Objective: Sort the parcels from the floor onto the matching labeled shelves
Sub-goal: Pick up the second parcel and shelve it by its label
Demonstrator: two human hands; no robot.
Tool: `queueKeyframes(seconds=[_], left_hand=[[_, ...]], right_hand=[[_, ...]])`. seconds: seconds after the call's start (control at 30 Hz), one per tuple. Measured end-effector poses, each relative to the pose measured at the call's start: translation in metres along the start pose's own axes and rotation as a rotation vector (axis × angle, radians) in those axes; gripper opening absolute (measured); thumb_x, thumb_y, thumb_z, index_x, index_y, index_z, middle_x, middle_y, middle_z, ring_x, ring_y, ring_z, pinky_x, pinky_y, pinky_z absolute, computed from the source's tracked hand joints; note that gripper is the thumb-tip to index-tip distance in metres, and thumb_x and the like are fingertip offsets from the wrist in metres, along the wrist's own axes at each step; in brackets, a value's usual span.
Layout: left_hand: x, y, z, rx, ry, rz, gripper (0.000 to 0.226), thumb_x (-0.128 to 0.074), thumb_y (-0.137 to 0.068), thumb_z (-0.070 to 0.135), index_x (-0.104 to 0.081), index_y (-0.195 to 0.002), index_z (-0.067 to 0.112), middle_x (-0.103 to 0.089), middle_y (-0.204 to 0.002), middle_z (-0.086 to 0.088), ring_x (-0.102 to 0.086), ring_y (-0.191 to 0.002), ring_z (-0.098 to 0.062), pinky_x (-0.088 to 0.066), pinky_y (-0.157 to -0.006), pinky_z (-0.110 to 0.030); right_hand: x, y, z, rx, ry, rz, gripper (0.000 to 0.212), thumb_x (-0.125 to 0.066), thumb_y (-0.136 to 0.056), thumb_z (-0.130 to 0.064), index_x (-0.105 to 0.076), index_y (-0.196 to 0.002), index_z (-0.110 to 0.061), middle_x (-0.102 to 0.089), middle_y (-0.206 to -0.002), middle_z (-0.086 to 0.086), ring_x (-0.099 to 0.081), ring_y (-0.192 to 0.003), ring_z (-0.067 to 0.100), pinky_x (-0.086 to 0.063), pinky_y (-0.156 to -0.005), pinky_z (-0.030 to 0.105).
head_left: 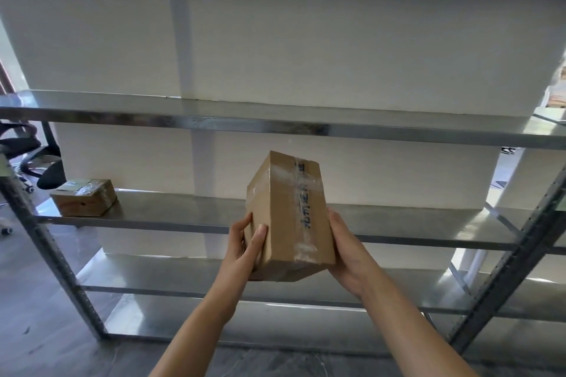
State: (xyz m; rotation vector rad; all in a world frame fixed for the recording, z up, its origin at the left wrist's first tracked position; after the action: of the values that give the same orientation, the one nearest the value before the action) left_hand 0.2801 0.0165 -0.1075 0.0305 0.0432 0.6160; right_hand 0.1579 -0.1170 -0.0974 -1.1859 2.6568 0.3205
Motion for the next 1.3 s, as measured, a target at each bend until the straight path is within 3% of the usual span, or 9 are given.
queueKeyframes(seconds=[0.13, 0.23, 0.3, 0.5, 0.67, 0.83, 0.97, 1.17, 1.3], left_hand=[[-0.003, -0.001, 0.000, 0.021, 0.021, -0.042, 0.072, -0.047, -0.077, 0.066, -0.030, -0.140, 0.036, -0.046, -0.132, 0.012, -0.055, -0.106, -0.004, -0.055, -0.071, -0.016], [-0.001, -0.005, -0.009, 0.062, 0.118, -0.061, 0.084, -0.063, -0.068, 0.078, -0.039, -0.133, 0.031, -0.053, -0.132, 0.003, -0.059, -0.120, -0.020, -0.051, -0.105, -0.042], [0.001, -0.007, -0.016, 0.079, 0.191, -0.066, 0.092, -0.071, -0.060, 0.078, -0.043, -0.132, 0.030, -0.056, -0.137, -0.006, -0.060, -0.125, -0.029, -0.047, -0.109, -0.053], [-0.003, -0.009, -0.015, 0.055, 0.398, -0.057, 0.114, -0.081, -0.051, 0.075, -0.045, -0.143, 0.017, -0.060, -0.138, -0.019, -0.063, -0.122, -0.039, -0.050, -0.105, -0.054], [-0.010, -0.002, 0.001, -0.005, 0.474, -0.131, 0.076, -0.067, -0.071, 0.061, -0.062, -0.131, 0.016, -0.072, -0.125, -0.015, -0.071, -0.109, -0.028, -0.050, -0.094, -0.043], [0.004, -0.004, 0.001, 0.009, 0.433, -0.082, 0.058, -0.054, -0.095, 0.053, -0.062, -0.134, 0.011, -0.068, -0.129, -0.021, -0.067, -0.112, -0.031, -0.048, -0.097, -0.042], [0.014, -0.003, 0.003, 0.001, 0.405, -0.039, 0.048, -0.057, -0.089, 0.041, -0.071, -0.120, 0.007, -0.074, -0.118, -0.019, -0.072, -0.098, -0.025, -0.051, -0.090, -0.037], [0.029, 0.000, 0.009, -0.156, 0.342, 0.099, 0.039, -0.052, -0.100, 0.023, -0.053, -0.135, 0.039, -0.074, -0.108, -0.009, -0.074, -0.088, -0.027, -0.063, -0.069, -0.035], [0.026, 0.006, 0.014, -0.205, 0.267, 0.089, 0.022, -0.047, -0.103, 0.017, -0.056, -0.121, 0.024, -0.074, -0.104, -0.018, -0.073, -0.079, -0.027, -0.062, -0.060, -0.033]], right_hand=[[-0.001, 0.002, 0.000, -0.018, -0.014, -0.039, 0.053, -0.050, -0.095, -0.060, -0.055, -0.135, -0.027, -0.065, -0.132, 0.010, -0.062, -0.123, 0.031, -0.052, -0.103, 0.051], [0.003, 0.002, -0.003, -0.022, -0.012, -0.043, 0.048, -0.054, -0.094, -0.056, -0.056, -0.132, -0.028, -0.064, -0.132, 0.011, -0.060, -0.125, 0.032, -0.047, -0.106, 0.059], [0.004, 0.002, -0.008, -0.019, 0.013, -0.040, 0.045, -0.058, -0.093, -0.052, -0.058, -0.130, -0.027, -0.065, -0.132, 0.008, -0.059, -0.126, 0.029, -0.049, -0.103, 0.059], [0.008, 0.003, -0.020, 0.054, 0.063, 0.052, 0.035, -0.065, -0.092, -0.038, -0.064, -0.124, -0.023, -0.065, -0.131, 0.004, -0.059, -0.123, 0.026, -0.056, -0.077, 0.039], [0.004, 0.004, -0.012, -0.109, 0.068, 0.037, 0.054, -0.061, -0.089, -0.055, -0.055, -0.135, -0.028, -0.066, -0.132, 0.001, -0.061, -0.120, 0.019, -0.054, -0.082, 0.032], [0.004, 0.005, -0.012, -0.123, 0.043, 0.026, 0.066, -0.070, -0.078, -0.056, -0.062, -0.132, -0.020, -0.073, -0.124, 0.002, -0.066, -0.119, 0.022, -0.056, -0.094, 0.040], [0.009, 0.006, -0.012, -0.081, 0.027, 0.110, 0.075, -0.077, -0.068, -0.055, -0.058, -0.132, -0.020, -0.073, -0.123, 0.001, -0.065, -0.117, 0.020, -0.056, -0.093, 0.041], [0.022, 0.009, -0.010, 0.007, -0.092, 0.215, 0.047, -0.071, -0.086, -0.043, -0.062, -0.119, -0.010, -0.076, -0.115, 0.007, -0.068, -0.114, 0.025, -0.057, -0.094, 0.050], [0.026, 0.012, -0.014, 0.037, -0.102, 0.220, 0.044, -0.066, -0.088, -0.046, -0.061, -0.116, -0.013, -0.076, -0.114, 0.010, -0.072, -0.108, 0.029, -0.059, -0.085, 0.049]])
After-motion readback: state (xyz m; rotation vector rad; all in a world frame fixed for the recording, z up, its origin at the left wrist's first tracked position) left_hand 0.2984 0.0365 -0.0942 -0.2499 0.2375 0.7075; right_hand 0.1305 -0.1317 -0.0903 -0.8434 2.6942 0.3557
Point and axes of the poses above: each hand's wrist, its own y-axis away from the middle knuckle, its own x-axis out of the back of the hand, z = x × y, the point moved 7 cm from there along -y, towards the middle knuckle
